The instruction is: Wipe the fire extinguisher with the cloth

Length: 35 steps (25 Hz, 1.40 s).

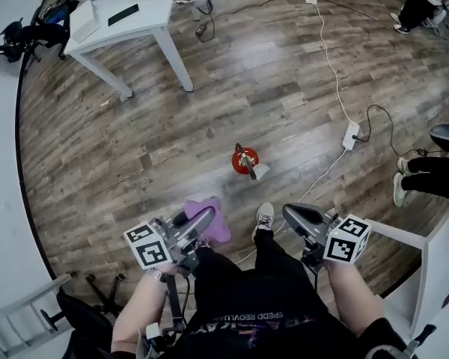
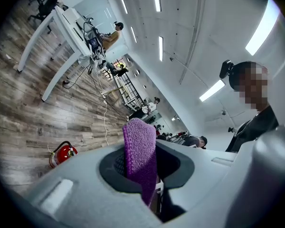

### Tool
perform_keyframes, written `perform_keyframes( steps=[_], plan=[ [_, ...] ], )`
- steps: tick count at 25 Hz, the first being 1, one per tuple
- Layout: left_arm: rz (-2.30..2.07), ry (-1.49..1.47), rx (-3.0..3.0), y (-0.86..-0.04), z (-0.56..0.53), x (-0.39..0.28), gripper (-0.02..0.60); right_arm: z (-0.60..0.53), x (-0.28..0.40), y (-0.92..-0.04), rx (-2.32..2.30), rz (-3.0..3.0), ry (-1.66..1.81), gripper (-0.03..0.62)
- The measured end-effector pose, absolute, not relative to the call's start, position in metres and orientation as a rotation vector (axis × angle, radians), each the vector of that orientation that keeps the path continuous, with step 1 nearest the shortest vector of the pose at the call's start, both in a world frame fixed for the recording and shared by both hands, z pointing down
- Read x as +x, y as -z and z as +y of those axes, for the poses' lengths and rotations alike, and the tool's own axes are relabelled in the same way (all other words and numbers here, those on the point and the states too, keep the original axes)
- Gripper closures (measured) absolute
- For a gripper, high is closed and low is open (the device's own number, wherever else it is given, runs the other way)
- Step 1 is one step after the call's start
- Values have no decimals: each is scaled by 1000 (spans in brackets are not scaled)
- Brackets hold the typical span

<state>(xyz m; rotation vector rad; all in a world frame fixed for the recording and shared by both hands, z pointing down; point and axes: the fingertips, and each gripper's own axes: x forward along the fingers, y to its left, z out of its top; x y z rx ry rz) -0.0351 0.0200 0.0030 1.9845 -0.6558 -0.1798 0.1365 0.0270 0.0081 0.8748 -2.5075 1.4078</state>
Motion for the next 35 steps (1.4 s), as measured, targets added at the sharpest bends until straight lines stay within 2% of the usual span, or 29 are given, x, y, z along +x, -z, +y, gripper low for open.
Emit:
perform_keyframes(
  steps=[12, 17, 35],
  plan=[
    [-600, 108, 2007, -92, -53, -39, 526, -16, 148, -89, 800, -2452, -1285, 589],
    [-518, 76, 2059, -170, -86, -43, 526, -32, 147, -141, 830, -2443, -1184, 589],
    [-149, 40, 2336, -387, -155, 13, 526, -133, 165, -361, 833, -2556, -668, 589]
  ],
)
